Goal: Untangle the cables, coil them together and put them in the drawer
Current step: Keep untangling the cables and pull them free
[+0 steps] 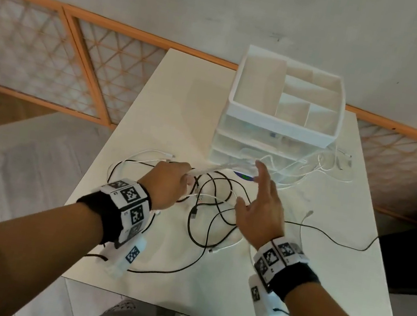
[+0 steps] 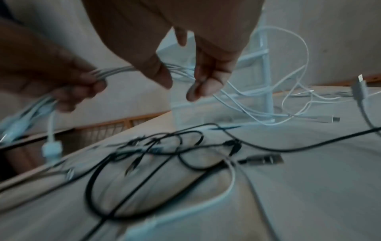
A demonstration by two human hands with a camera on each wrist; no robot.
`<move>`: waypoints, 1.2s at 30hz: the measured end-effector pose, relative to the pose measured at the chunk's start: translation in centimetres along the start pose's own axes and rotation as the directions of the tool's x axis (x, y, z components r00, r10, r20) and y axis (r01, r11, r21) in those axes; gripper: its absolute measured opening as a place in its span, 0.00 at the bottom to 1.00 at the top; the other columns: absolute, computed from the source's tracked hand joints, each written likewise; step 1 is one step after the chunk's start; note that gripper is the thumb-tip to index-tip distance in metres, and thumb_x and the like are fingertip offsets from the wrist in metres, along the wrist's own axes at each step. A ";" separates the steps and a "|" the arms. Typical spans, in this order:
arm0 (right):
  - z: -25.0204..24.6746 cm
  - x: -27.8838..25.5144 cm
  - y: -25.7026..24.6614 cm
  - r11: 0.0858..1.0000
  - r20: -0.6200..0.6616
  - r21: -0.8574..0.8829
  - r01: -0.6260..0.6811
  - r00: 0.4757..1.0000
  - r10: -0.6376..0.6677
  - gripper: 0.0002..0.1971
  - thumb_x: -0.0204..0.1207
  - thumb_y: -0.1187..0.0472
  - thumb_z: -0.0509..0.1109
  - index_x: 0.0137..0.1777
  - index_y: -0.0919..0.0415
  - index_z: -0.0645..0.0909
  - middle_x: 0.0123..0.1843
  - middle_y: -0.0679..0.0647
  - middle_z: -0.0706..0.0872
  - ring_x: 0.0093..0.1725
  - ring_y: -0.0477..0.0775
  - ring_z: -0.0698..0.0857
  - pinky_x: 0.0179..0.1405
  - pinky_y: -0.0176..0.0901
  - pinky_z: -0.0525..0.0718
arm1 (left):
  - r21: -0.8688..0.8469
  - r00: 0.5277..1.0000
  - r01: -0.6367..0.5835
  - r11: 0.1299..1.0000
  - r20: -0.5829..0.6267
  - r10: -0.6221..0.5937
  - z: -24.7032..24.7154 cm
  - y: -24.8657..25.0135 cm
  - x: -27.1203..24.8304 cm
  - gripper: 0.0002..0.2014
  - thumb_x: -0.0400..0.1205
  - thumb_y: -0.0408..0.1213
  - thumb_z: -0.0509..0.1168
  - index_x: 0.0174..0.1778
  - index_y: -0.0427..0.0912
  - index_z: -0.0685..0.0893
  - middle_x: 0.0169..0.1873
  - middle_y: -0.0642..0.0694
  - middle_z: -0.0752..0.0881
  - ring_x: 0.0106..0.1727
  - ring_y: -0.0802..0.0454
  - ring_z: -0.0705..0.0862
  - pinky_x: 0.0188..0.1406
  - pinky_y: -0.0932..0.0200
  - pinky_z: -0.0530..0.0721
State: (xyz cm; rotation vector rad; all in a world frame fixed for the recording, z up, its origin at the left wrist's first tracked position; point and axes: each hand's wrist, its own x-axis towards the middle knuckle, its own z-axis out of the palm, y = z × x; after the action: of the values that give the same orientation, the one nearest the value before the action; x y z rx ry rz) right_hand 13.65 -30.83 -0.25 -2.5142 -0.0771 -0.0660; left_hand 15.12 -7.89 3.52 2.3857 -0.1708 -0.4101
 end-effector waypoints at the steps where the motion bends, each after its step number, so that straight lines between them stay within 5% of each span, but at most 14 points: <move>1: 0.9 -0.8 0.1 1.000 -0.023 0.027 0.013 1.000 -0.013 0.33 0.75 0.61 0.72 0.76 0.45 0.62 0.65 0.50 0.80 0.39 0.55 0.86 0.47 0.52 0.87 | -0.021 0.999 0.035 0.999 -0.014 -0.036 -0.1 -0.1 0.0 0.12 0.86 0.29 0.52 0.45 0.39 0.81 0.37 0.50 0.83 0.38 0.50 0.83 0.35 0.60 0.79; 3: 3.0 -2.0 0.0 0.998 0.035 0.008 0.056 0.998 -0.056 0.19 0.76 0.57 0.70 0.65 0.48 0.74 0.55 0.46 0.84 0.38 0.50 0.83 0.44 0.50 0.86 | -0.010 0.997 0.081 0.997 -0.017 -0.081 -0.4 -0.4 0.0 0.12 0.89 0.33 0.52 0.48 0.38 0.81 0.33 0.56 0.78 0.34 0.56 0.77 0.30 0.65 0.71; 5: 4.8 -2.3 -0.3 0.991 0.203 -0.094 0.098 0.976 -0.077 0.14 0.79 0.54 0.67 0.64 0.46 0.80 0.59 0.44 0.84 0.48 0.51 0.86 0.50 0.52 0.87 | -0.003 0.997 0.078 0.997 -0.018 -0.078 -0.8 -0.3 -0.1 0.12 0.89 0.39 0.56 0.47 0.36 0.79 0.31 0.52 0.77 0.33 0.52 0.76 0.28 0.61 0.68; 9: 6.6 0.4 -1.1 0.975 0.243 -0.222 0.032 0.970 0.023 0.28 0.81 0.62 0.64 0.78 0.39 0.67 0.81 0.46 0.66 0.57 0.56 0.86 0.49 0.50 0.87 | -0.017 0.998 0.059 0.998 -0.033 -0.060 -1.1 0.1 0.0 0.17 0.88 0.45 0.59 0.42 0.34 0.77 0.32 0.43 0.78 0.32 0.49 0.74 0.29 0.56 0.67; 13: 7.1 3.2 -1.4 0.931 0.397 -0.364 -0.016 0.902 0.171 0.38 0.80 0.64 0.64 0.81 0.30 0.55 0.88 0.48 0.47 0.69 0.59 0.80 0.48 0.51 0.84 | -0.074 0.999 0.035 0.997 -0.012 -0.036 -1.1 0.6 -0.3 0.16 0.87 0.43 0.60 0.41 0.34 0.78 0.32 0.42 0.81 0.34 0.43 0.78 0.33 0.52 0.74; 15: 7.1 4.0 -1.5 0.914 0.413 -0.403 -0.043 0.883 0.224 0.34 0.79 0.62 0.65 0.79 0.30 0.62 0.87 0.51 0.54 0.72 0.60 0.77 0.54 0.52 0.84 | -0.134 1.000 0.027 0.991 0.000 -0.027 -1.0 0.5 -0.6 0.14 0.86 0.40 0.62 0.40 0.34 0.81 0.34 0.39 0.86 0.38 0.38 0.85 0.38 0.48 0.82; 17: 6.7 4.4 -1.8 0.913 0.352 -0.405 -0.050 0.913 0.206 0.22 0.77 0.62 0.66 0.66 0.36 0.77 0.77 0.53 0.69 0.64 0.61 0.81 0.54 0.51 0.83 | -0.168 1.000 0.028 0.985 0.008 -0.027 -1.0 0.5 -0.9 0.13 0.85 0.38 0.63 0.36 0.38 0.82 0.35 0.39 0.89 0.38 0.38 0.87 0.36 0.51 0.83; 19: 6.5 4.2 -2.2 0.887 0.321 -0.462 0.013 0.934 0.154 0.13 0.77 0.62 0.67 0.57 0.45 0.80 0.69 0.53 0.75 0.60 0.61 0.82 0.57 0.52 0.82 | -0.184 1.000 0.029 0.982 0.013 -0.027 -0.9 0.4 -1.0 0.15 0.85 0.36 0.64 0.30 0.44 0.80 0.34 0.39 0.90 0.33 0.43 0.85 0.32 0.59 0.81; 22: 6.1 3.9 -1.7 0.829 0.310 -0.547 0.120 0.948 0.067 0.13 0.83 0.55 0.63 0.66 0.49 0.77 0.70 0.51 0.78 0.67 0.59 0.79 0.68 0.55 0.72 | -0.211 0.999 0.032 0.977 0.023 -0.028 -1.0 0.2 -0.8 0.17 0.84 0.36 0.65 0.28 0.47 0.79 0.33 0.42 0.90 0.30 0.53 0.84 0.29 0.65 0.79; 26: 5.5 4.2 -0.5 0.844 0.401 -0.513 0.158 0.913 0.073 0.21 0.83 0.56 0.62 0.74 0.36 0.73 0.76 0.46 0.74 0.74 0.57 0.73 0.71 0.54 0.66 | -0.167 0.999 0.027 0.986 0.035 -0.022 -0.9 0.1 -0.2 0.14 0.84 0.41 0.65 0.33 0.41 0.81 0.30 0.45 0.86 0.28 0.55 0.79 0.26 0.67 0.74; 31: 6.3 3.6 -0.1 0.833 0.371 -0.536 0.138 0.925 0.086 0.15 0.81 0.57 0.64 0.63 0.40 0.82 0.75 0.45 0.77 0.73 0.56 0.75 0.70 0.54 0.66 | -0.125 0.998 -0.038 0.991 0.050 0.044 -0.8 0.9 -0.1 0.22 0.86 0.48 0.63 0.27 0.45 0.69 0.23 0.54 0.69 0.20 0.62 0.69 0.25 0.68 0.68; 36: 5.7 3.1 0.1 0.862 0.188 -0.495 0.108 0.982 -0.014 0.09 0.75 0.67 0.66 0.46 0.52 0.84 0.47 0.48 0.89 0.54 0.59 0.84 0.56 0.50 0.70 | -0.163 0.999 0.011 0.987 0.044 -0.004 -1.0 0.8 -0.4 0.19 0.88 0.48 0.57 0.46 0.39 0.87 0.26 0.53 0.74 0.24 0.61 0.70 0.25 0.68 0.67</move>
State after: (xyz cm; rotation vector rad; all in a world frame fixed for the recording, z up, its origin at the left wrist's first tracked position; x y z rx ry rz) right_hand 16.92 -27.42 -4.72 -3.0403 -0.2418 0.1331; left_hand 15.07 -7.77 4.86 2.2184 -0.1422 -0.4620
